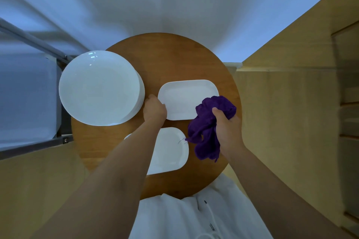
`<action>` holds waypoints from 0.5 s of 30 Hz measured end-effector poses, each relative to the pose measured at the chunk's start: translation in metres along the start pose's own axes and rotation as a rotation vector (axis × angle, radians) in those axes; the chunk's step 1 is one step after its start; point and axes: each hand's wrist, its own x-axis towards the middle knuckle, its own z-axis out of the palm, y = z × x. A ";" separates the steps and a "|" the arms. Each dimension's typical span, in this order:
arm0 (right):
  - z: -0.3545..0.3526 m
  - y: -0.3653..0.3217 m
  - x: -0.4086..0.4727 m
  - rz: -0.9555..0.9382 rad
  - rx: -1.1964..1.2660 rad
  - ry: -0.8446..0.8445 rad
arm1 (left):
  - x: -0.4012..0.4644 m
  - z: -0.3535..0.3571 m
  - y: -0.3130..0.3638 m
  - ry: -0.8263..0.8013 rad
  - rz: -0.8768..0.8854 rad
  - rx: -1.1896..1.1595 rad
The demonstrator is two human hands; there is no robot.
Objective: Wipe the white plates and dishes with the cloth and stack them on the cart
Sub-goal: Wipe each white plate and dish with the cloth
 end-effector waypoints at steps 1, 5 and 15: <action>-0.001 0.000 0.000 0.000 0.003 -0.001 | 0.002 -0.001 0.000 -0.002 0.005 0.031; -0.002 0.002 0.002 0.006 0.006 -0.004 | 0.005 -0.005 0.002 -0.050 0.048 0.179; 0.001 0.000 0.004 0.019 -0.006 0.001 | 0.007 -0.014 0.004 -0.140 0.059 0.059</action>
